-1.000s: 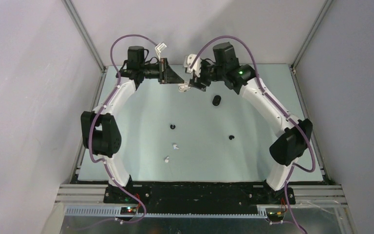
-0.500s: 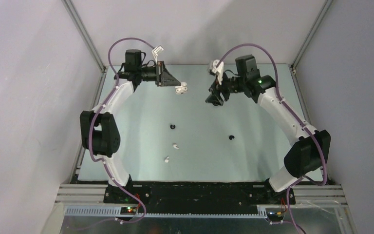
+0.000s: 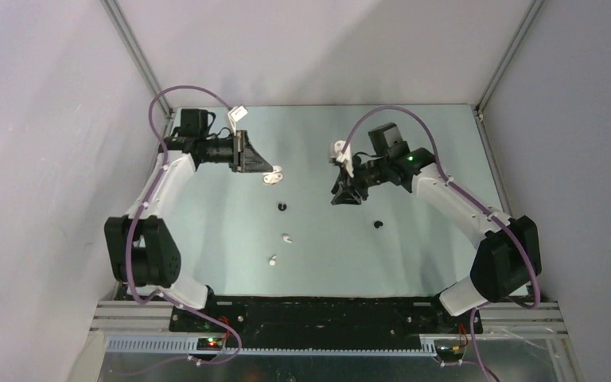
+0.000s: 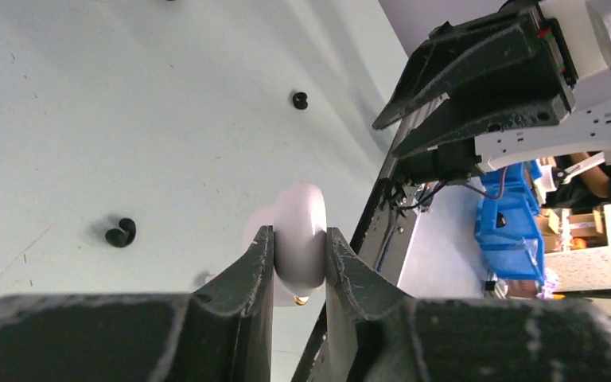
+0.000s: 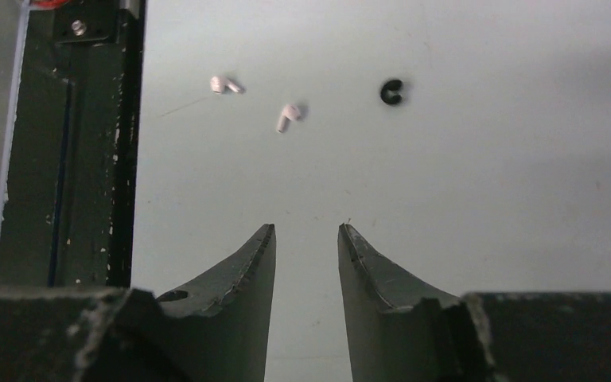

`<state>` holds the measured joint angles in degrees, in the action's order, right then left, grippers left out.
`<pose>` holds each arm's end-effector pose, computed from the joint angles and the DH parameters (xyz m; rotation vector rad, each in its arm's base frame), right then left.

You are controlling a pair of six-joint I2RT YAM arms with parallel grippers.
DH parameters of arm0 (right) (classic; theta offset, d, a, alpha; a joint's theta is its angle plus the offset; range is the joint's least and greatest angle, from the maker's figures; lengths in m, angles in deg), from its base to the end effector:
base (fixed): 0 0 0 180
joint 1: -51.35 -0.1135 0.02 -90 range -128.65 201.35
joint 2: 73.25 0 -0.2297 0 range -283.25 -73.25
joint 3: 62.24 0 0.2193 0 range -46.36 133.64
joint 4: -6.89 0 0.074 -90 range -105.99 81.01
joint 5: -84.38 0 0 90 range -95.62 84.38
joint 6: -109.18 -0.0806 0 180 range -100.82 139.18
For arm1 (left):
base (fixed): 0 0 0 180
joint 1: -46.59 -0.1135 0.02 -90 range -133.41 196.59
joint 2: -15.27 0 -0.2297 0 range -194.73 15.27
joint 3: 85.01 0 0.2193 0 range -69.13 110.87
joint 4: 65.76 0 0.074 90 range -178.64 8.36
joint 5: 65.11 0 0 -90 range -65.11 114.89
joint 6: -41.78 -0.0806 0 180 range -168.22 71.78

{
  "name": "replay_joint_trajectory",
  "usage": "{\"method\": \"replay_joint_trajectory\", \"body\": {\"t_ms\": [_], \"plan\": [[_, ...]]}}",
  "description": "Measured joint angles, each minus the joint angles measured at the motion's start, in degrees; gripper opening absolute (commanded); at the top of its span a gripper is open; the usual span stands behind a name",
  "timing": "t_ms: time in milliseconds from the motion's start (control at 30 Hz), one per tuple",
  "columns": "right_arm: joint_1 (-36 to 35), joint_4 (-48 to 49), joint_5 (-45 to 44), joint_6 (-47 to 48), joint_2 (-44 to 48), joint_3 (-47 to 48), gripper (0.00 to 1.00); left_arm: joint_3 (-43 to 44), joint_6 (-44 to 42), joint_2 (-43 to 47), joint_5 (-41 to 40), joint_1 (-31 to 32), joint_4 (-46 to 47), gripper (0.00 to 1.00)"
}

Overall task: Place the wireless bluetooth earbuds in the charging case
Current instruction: Pick up the earbud from the center of the board.

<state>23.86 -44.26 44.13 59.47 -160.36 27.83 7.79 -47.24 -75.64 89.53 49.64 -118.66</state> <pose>0.2479 0.1983 0.2603 -1.5354 1.5937 0.9113 0.3068 -0.0893 0.2661 0.5211 2.1442 -1.3883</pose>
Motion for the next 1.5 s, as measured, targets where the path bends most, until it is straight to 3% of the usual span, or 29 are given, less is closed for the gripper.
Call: {"method": "replay_joint_trajectory", "body": {"t_ms": [200,400,667,1000,1500], "plan": [[-8.1,0.4,-2.0,6.5,0.6,-0.4,0.34,-3.8,-4.0,5.9,-1.2,-0.8,-4.4,0.0],[-10.9,1.9,-4.7,10.1,-2.2,-0.4,0.32,-5.4,-4.2,6.3,-5.0,-1.0,-5.4,0.0],[-16.7,2.2,-6.7,17.8,-11.2,1.5,0.35,-4.7,-2.3,6.4,-13.7,-2.8,-5.4,0.0],[-23.0,-1.9,-9.6,24.1,-25.2,13.3,0.34,-3.1,5.1,8.3,-21.2,-5.5,-0.9,0.0],[-28.3,-6.8,-11.9,31.7,-32.3,21.5,0.47,-3.4,8.3,13.7,-23.9,-9.6,1.1,0.0]]}}
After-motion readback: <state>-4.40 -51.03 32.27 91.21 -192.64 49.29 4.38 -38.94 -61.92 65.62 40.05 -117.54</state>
